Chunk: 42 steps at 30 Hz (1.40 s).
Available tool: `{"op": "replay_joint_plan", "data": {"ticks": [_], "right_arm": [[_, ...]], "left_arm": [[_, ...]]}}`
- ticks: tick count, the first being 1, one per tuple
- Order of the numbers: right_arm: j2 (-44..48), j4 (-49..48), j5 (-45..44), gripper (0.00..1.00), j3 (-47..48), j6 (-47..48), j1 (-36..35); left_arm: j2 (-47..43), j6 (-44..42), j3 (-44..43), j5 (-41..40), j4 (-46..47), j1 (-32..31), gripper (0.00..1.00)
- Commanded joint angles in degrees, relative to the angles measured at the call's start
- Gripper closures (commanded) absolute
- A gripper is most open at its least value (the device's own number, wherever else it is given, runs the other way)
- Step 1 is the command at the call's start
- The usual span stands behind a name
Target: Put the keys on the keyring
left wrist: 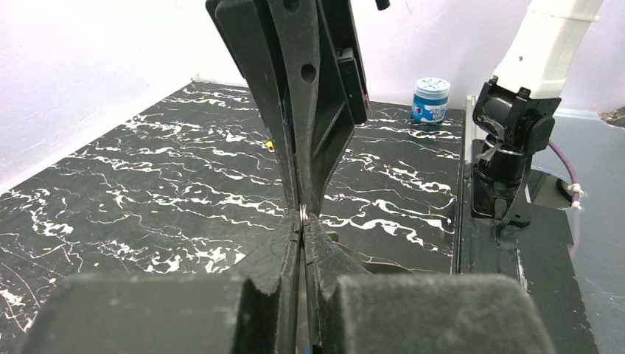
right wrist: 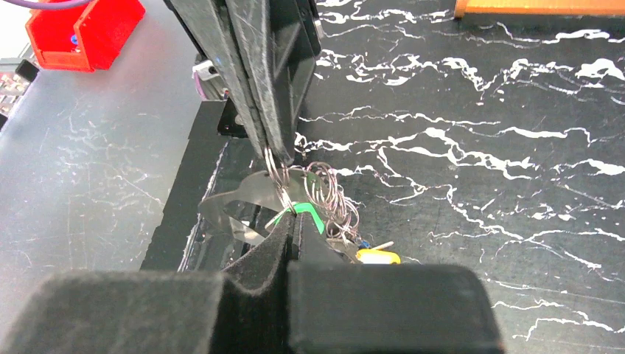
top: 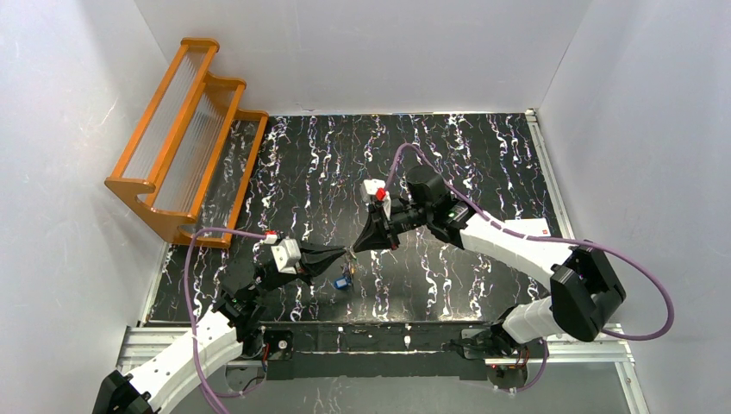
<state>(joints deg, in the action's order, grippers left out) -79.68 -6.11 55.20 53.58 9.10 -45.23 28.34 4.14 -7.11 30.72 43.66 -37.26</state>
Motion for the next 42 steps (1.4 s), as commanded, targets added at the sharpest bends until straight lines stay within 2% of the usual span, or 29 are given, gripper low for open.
{"op": "replay_joint_plan", "data": {"ticks": [1, 8, 9, 14, 16, 20, 24, 31, 37, 39, 42], "right_arm": [[-1.5, 2.1, -1.8, 0.99, 2.1, 1.9, 0.0], [-1.6, 1.7, -1.7, 0.99, 1.7, 2.6, -0.2], [-1.5, 1.9, -1.4, 0.94, 2.1, 2.6, -0.2], [1.4, -0.6, -0.7, 0.61, 1.8, 1.2, -0.2], [2.9, -2.8, -1.5, 0.51, 1.0, 0.2, -0.2], [3.5, -4.1, -2.2, 0.47, 1.8, -1.5, -1.2], [2.3, -3.9, -2.3, 0.49, 3.4, -1.3, -3.1], [0.8, -3.2, -3.7, 0.6, 3.5, 0.1, -4.0], [0.5, -2.6, -4.5, 0.85, 3.2, 0.9, -4.1], [0.4, -2.1, -4.9, 0.97, 3.2, 1.2, -4.1], [0.7, -1.2, -5.5, 0.99, 3.5, 1.8, -4.1]], "left_arm": [[-1.3, 0.0, -1.0, 1.0, 3.9, -0.3, 1.0], [-1.4, 0.2, -1.0, 1.3, 4.3, -0.3, 1.0], [-1.3, 0.2, -1.0, 1.3, 4.3, -0.3, 1.0], [-0.8, 0.2, -0.8, 1.5, 4.3, -0.3, 1.0], [-0.4, 0.2, -0.8, 1.6, 4.3, -0.2, 1.0], [0.0, 0.1, -0.8, 1.5, 4.4, -0.2, 1.0], [0.0, -0.1, -0.9, 1.4, 4.4, -0.2, 1.0], [-0.1, 0.0, -1.1, 1.4, 4.4, -0.3, 1.0], [-0.1, 0.0, -1.2, 1.3, 4.4, -0.3, 1.0], [-0.1, -0.1, -1.3, 1.4, 4.4, -0.3, 1.0], [-0.3, -0.1, -1.3, 1.3, 4.4, -0.3, 1.0]]}}
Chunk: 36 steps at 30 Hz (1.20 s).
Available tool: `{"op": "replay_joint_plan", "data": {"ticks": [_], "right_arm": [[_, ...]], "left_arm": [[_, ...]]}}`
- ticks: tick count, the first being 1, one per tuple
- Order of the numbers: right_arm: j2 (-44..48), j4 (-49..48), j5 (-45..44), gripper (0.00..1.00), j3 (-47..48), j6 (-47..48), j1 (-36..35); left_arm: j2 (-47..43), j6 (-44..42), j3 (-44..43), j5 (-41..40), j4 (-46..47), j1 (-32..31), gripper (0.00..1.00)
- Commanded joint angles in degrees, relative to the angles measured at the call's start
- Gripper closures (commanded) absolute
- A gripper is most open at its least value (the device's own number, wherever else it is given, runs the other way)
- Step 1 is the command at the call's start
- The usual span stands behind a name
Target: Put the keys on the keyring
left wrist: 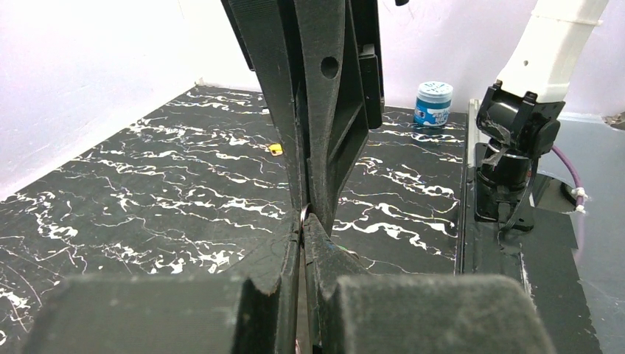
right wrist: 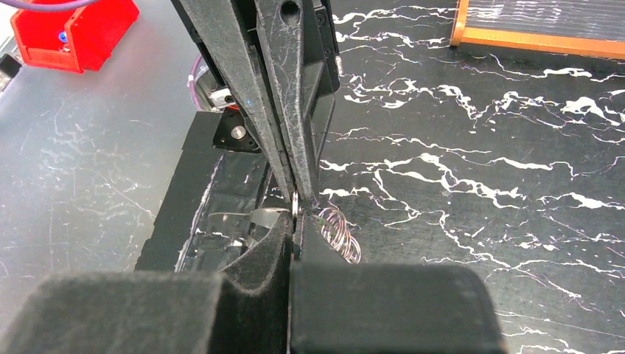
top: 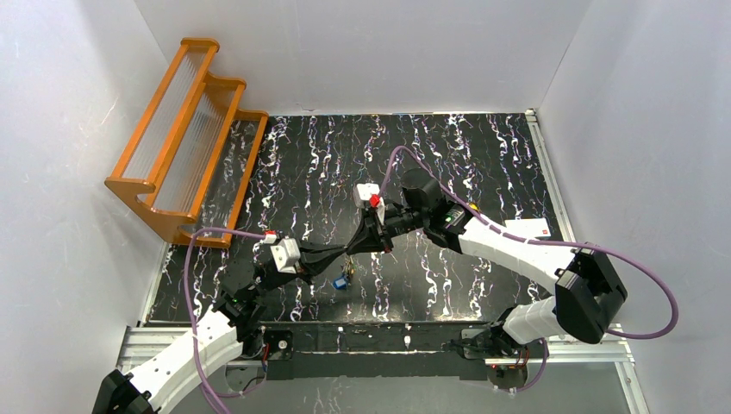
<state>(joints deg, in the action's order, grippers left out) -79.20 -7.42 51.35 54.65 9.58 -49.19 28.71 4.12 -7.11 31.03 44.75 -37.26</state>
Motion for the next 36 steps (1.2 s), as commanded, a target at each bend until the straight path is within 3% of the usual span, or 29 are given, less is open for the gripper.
{"op": "replay_joint_plan", "data": {"ticks": [1, 3, 8, 12, 18, 23, 36], "right_arm": [[0.3, 0.5, -2.0, 0.99, 2.4, 1.7, -0.1], [0.7, 1.7, -3.3, 0.99, 2.5, 2.6, -0.1], [0.4, 9.4, -7.6, 0.99, 4.9, 6.2, -0.1], [-0.8, 17.3, -10.9, 0.99, 8.1, 9.0, -0.2], [-2.4, 25.6, -16.3, 0.99, 12.2, 13.0, -2.2], [-4.5, 30.7, -21.8, 0.99, 15.2, 15.0, -4.7], [-9.0, 34.2, -19.6, 0.99, 19.8, 12.8, -6.4]], "left_arm": [[-0.7, -0.1, -1.3, 0.9, 3.3, -0.3, 1.0], [-0.8, -0.1, -1.3, 0.8, 3.3, -0.3, 1.0], [-1.2, -0.5, -1.9, -0.2, 2.4, -0.3, 0.73], [-1.7, -5.3, -5.5, 0.3, -6.3, -0.2, 0.66], [0.0, -18.1, -15.4, -2.2, -34.9, -0.3, 0.64], [2.9, -24.8, -20.5, -2.9, -47.8, -0.3, 0.63], [5.4, -25.6, -19.4, 2.0, -45.7, -0.3, 0.71]]}}
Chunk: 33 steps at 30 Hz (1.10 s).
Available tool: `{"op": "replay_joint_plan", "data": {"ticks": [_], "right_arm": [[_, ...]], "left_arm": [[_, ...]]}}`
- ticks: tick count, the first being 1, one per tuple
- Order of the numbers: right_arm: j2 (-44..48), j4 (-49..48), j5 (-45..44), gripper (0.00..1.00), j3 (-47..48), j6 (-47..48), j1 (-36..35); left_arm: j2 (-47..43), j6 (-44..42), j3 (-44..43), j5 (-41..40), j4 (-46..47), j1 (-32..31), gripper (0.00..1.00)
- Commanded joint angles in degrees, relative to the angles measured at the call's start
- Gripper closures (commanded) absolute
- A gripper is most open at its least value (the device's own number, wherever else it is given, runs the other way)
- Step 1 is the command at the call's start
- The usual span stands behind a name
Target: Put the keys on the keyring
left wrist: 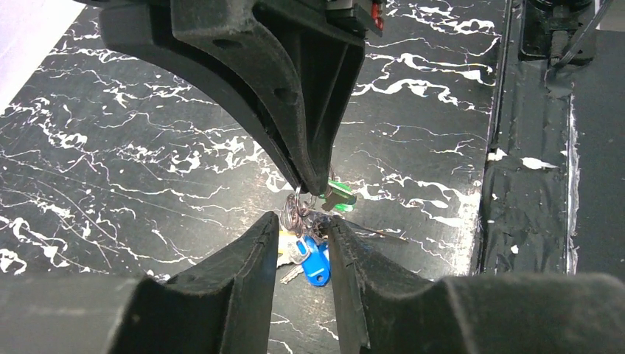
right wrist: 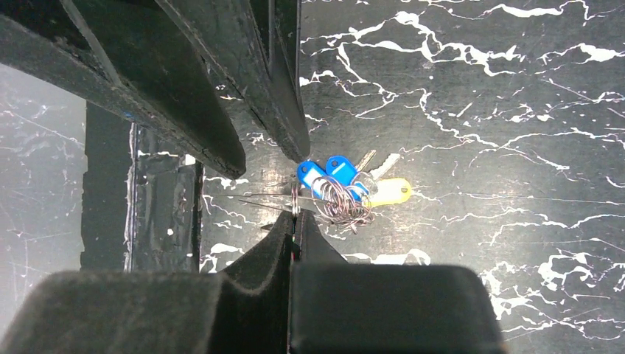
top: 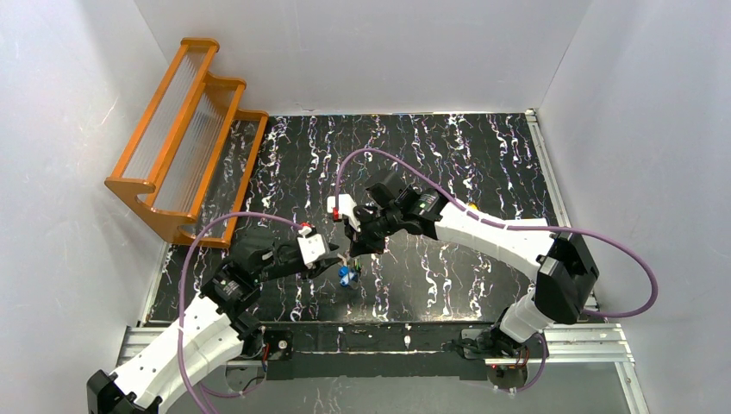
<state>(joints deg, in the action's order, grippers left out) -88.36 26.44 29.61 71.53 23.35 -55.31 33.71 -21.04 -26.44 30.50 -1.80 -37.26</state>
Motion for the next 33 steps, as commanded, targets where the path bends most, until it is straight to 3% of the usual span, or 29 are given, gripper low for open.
{"op": "replay_joint_plan", "data": {"ticks": [1, 11, 27, 31, 33], "right_arm": [[0.1, 0.1, 2.4, 0.99, 2.9, -1.2, -0.3], [0.1, -0.6, 3.7, 0.99, 2.7, -1.9, -0.3], [0.0, -0.8, 3.6, 0.99, 2.7, -2.1, -0.3], [0.6, -2.5, 3.7, 0.99, 1.7, -2.4, -0.2], [1.4, -4.1, 3.3, 0.89, 0.5, -2.8, -0.3]], "left_arm": [[0.6, -0.2, 0.2, 2.8, 1.4, -0.3, 0.71], [3.9, 1.4, 1.7, 4.6, 6.9, -0.3, 0.81], [6.6, 1.5, 2.3, 4.9, 8.0, -0.4, 1.0], [6.5, 1.7, 2.4, 4.7, 8.0, -0.4, 1.0], [6.1, 2.3, 2.5, 4.3, 8.1, -0.4, 1.0]]}}
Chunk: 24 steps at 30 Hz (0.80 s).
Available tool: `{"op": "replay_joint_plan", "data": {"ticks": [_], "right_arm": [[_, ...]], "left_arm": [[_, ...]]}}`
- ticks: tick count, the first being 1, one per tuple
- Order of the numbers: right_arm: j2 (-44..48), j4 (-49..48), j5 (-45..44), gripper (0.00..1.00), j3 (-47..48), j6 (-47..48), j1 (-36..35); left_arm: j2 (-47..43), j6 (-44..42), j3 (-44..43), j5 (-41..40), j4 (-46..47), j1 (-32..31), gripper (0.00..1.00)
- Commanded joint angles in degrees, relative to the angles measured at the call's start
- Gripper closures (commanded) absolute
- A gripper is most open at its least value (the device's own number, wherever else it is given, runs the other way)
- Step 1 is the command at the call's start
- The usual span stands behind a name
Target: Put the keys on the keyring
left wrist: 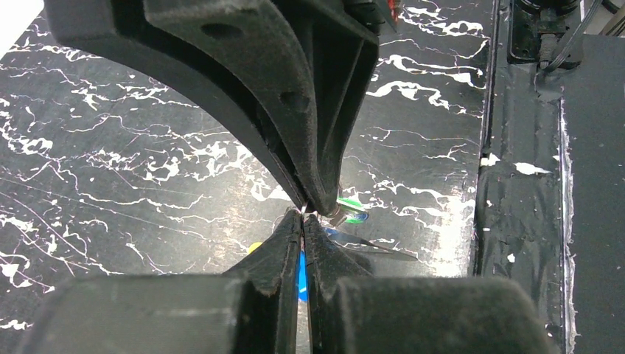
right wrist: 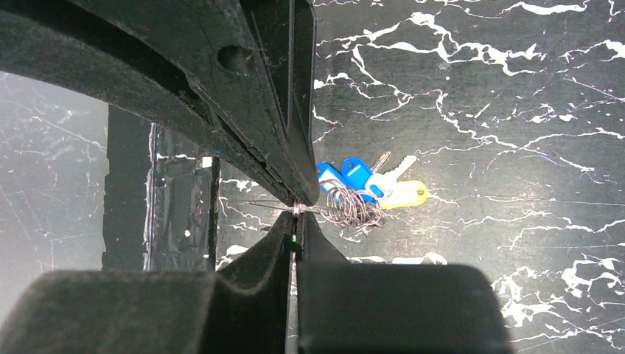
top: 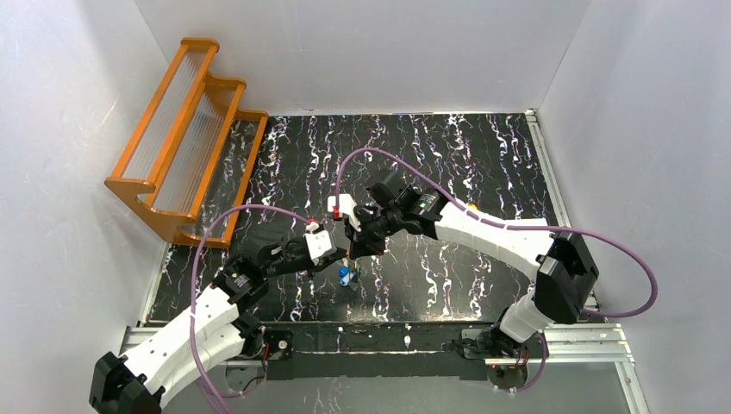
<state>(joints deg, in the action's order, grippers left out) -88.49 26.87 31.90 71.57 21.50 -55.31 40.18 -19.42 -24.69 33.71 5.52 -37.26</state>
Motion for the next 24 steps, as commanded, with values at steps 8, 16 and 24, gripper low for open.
{"op": "replay_joint_plan", "data": {"ticks": [8, 16, 24], "right_arm": [[7.3, -14.7, 4.6, 0.47, -6.5, -4.8, 2.2], [12.1, -24.7, 12.8, 0.35, -13.5, -9.6, 8.5], [11.7, -26.4, 20.7, 0.54, -15.1, -10.7, 10.2]], "left_arm": [[-5.0, 9.9, 5.8, -2.1, 11.6, -0.4, 1.0], [-9.8, 21.1, 14.0, -5.5, 30.4, -0.4, 1.0], [-11.9, 26.8, 17.8, -7.0, 41.1, -0.4, 1.0]]}}
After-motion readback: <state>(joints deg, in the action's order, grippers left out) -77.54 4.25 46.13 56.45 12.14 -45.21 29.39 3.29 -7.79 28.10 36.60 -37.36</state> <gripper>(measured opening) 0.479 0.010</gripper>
